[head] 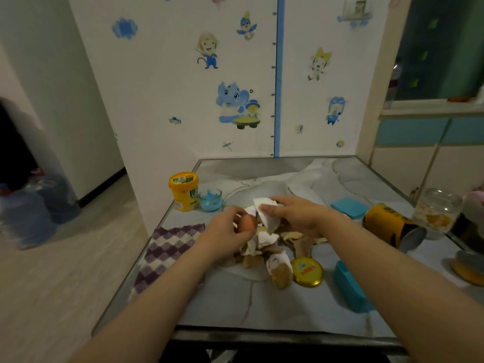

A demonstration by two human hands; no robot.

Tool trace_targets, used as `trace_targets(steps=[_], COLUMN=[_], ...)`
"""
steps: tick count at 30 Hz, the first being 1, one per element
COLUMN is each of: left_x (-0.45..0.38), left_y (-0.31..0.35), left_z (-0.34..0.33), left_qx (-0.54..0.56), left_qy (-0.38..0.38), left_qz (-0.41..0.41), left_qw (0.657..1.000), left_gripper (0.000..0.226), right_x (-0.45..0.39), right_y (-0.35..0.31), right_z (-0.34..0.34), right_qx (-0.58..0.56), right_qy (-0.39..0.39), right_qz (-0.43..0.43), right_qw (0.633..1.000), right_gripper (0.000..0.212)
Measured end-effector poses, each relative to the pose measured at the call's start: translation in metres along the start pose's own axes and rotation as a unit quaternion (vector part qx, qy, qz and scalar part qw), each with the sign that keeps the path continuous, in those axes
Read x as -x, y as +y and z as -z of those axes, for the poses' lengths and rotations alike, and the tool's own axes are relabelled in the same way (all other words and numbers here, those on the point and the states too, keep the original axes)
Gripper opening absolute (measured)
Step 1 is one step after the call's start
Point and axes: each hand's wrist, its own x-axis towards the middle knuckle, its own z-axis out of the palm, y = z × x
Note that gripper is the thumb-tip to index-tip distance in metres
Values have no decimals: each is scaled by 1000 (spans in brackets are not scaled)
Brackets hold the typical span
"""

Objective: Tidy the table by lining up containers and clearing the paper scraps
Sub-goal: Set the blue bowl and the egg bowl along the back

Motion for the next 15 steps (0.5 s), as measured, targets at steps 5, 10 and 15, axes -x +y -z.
trace_targets(steps=[5, 10, 15], left_x=[-22, -44, -66], left_y=[10, 13, -1], left_z=[-4, -9, -6], left_qx=[55, -6, -16], left_qy=[46, 61, 71], left_qz=[-46, -110, -96], left_qw=[996, 992, 993], left_gripper=[37, 54, 48], right_x=[-10, -30, -50], right_y=[1, -2, 0], right_z=[-10, -19, -21], right_qx=[-192, -297, -379], right_qy=[15, 23, 48], right_qz=[-35, -55, -65], right_qw=[981, 953, 922], right_gripper=[46, 51, 57])
